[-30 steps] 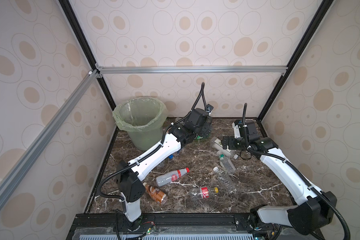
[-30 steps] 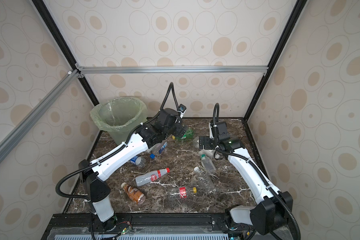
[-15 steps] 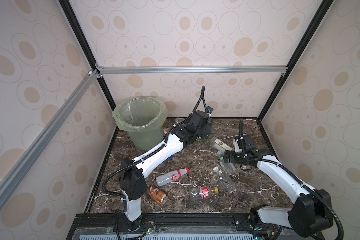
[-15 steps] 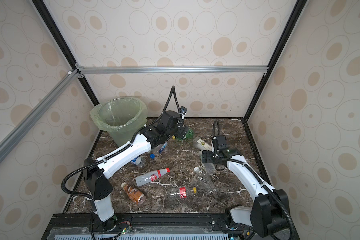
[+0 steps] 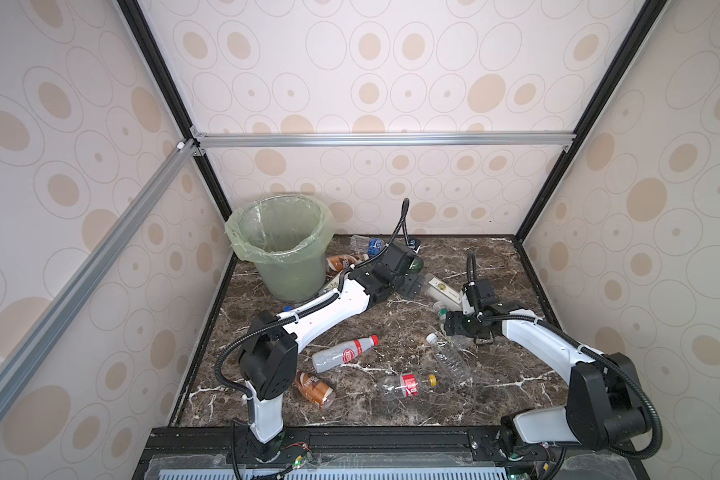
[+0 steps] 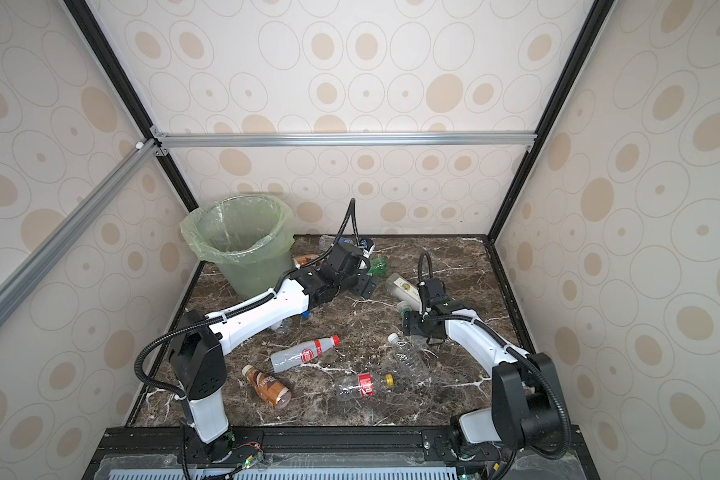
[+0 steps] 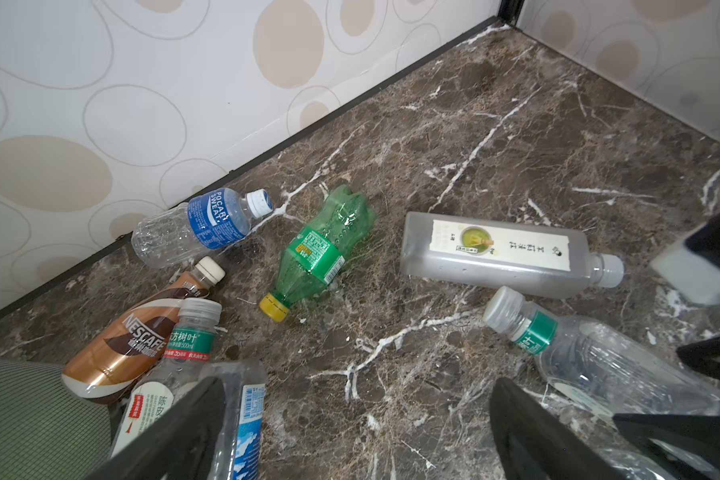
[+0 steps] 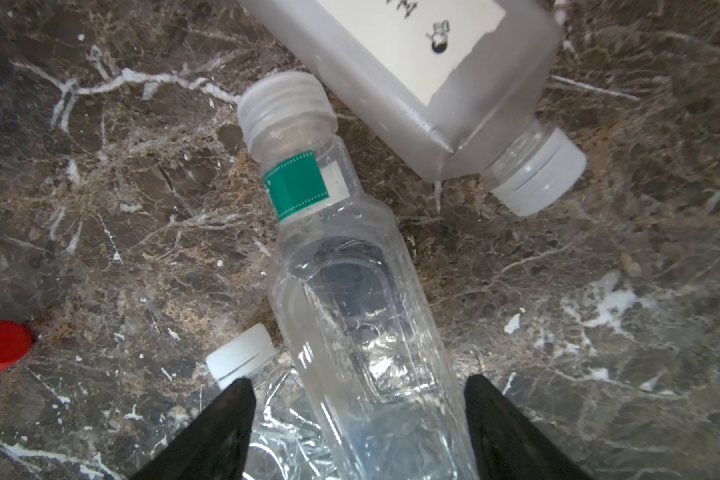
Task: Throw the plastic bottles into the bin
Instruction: 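Lower the right gripper onto the clear bottle while the left gripper reaches over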
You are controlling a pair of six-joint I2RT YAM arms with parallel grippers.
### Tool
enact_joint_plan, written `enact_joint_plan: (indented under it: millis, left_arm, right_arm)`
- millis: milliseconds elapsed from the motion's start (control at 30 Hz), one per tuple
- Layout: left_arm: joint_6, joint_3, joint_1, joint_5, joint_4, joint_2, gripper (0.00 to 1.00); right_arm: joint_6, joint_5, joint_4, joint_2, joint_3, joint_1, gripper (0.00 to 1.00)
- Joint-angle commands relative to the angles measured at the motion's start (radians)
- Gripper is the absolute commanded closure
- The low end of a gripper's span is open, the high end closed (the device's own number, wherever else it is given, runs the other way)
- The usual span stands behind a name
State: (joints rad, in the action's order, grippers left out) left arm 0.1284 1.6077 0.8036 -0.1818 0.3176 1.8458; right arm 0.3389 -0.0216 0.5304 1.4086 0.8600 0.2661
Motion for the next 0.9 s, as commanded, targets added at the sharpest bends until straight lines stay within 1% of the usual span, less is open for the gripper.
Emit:
enact_joint_plan:
  millis: [0, 100, 167, 333, 400, 500, 633, 767, 867]
  left_arm:
    - [0.034, 0.001, -0.001, 0.019, -0.02, -0.011, 0.01]
    - [0.027, 0.001, -0.002, -0.021, -0.014, -0.01, 0.01]
    - [0.022, -0.001, -0.001, -0.028, -0.017, -0.017, 0.01]
    - [0.052, 0.024, -0.013, -0.021, 0.008, -0.008, 0.01]
    - [0.074, 0.047, -0.025, 0.028, 0.038, 0.008, 0.01]
    - [0.112, 0.035, -0.038, 0.083, 0.03, 0.001, 0.01]
    - [0.156, 0.017, -0.053, 0.135, 0.012, -0.016, 0.01]
    - [0.198, 0.029, -0.069, 0.148, 0.022, -0.016, 0.01]
    - [0.237, 0.04, -0.091, 0.179, 0.029, -0.019, 0.01]
  right_arm:
    - [-0.022, 0.043, -0.003, 0.041, 0.023, 0.009, 0.2]
    - [-0.033, 0.053, -0.003, 0.071, 0.035, 0.009, 0.23]
    - [-0.038, 0.064, -0.003, 0.085, 0.042, 0.036, 0.24]
    - [-0.05, 0.08, -0.005, 0.127, 0.065, 0.041, 0.29]
    - [-0.054, 0.084, -0.007, 0.141, 0.071, 0.045, 0.34]
    - [-0.062, 0.09, -0.006, 0.152, 0.079, 0.049, 0.4]
    - [-0.072, 0.086, -0.003, 0.151, 0.092, 0.051, 0.44]
    - [-0.081, 0.071, -0.002, 0.141, 0.114, 0.06, 0.45]
    - [-0.089, 0.059, 0.005, 0.124, 0.143, 0.077, 0.45]
